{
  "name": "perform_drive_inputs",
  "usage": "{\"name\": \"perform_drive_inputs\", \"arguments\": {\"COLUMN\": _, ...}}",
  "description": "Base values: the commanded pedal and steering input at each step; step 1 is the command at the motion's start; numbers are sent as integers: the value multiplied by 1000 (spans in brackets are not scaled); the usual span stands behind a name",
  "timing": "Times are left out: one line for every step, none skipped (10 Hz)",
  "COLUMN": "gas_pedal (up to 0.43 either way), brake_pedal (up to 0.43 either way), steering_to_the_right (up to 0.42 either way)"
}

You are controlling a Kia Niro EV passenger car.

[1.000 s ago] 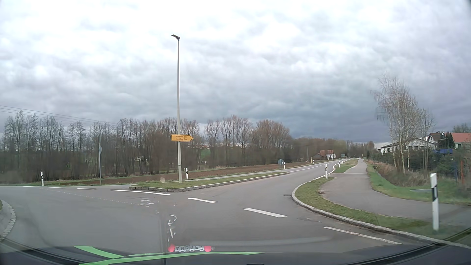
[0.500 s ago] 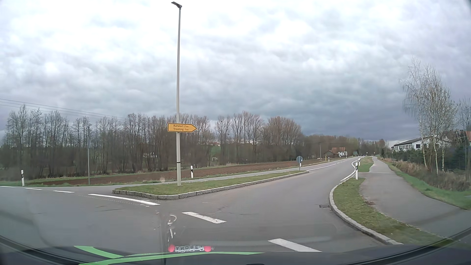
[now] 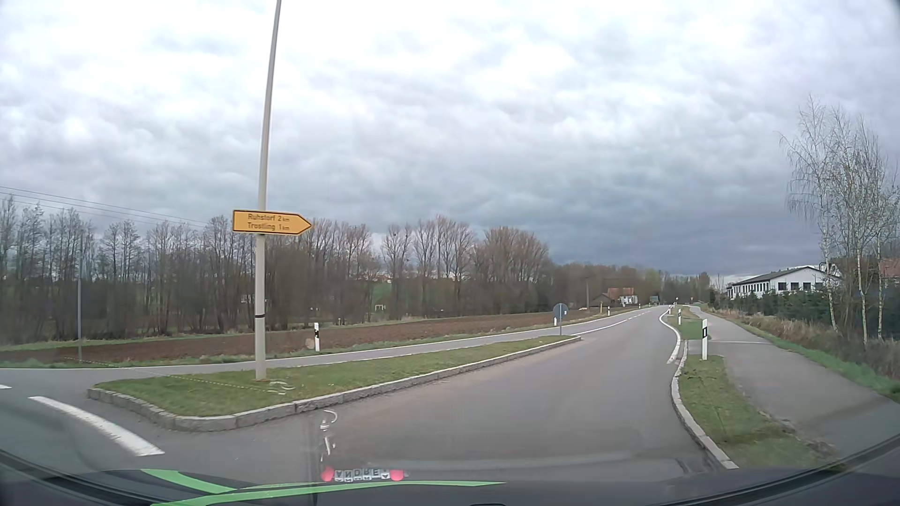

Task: Follow the waypoints while adhering to traffic rules and regulations

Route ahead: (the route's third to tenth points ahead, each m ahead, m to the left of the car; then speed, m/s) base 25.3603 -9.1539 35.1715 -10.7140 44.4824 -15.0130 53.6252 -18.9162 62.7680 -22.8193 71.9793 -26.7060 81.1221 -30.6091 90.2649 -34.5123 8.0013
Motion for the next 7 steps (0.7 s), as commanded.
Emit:
{"name": "perform_drive_inputs", "arguments": {"gas_pedal": 189, "brake_pedal": 0, "steering_to_the_right": 112}}
{"name": "perform_drive_inputs", "arguments": {"gas_pedal": 189, "brake_pedal": 0, "steering_to_the_right": 122}}
{"name": "perform_drive_inputs", "arguments": {"gas_pedal": 189, "brake_pedal": 0, "steering_to_the_right": 132}}
{"name": "perform_drive_inputs", "arguments": {"gas_pedal": 189, "brake_pedal": 0, "steering_to_the_right": 144}}
{"name": "perform_drive_inputs", "arguments": {"gas_pedal": 228, "brake_pedal": 0, "steering_to_the_right": 150}}
{"name": "perform_drive_inputs", "arguments": {"gas_pedal": 228, "brake_pedal": 0, "steering_to_the_right": 150}}
{"name": "perform_drive_inputs", "arguments": {"gas_pedal": 228, "brake_pedal": 0, "steering_to_the_right": 150}}
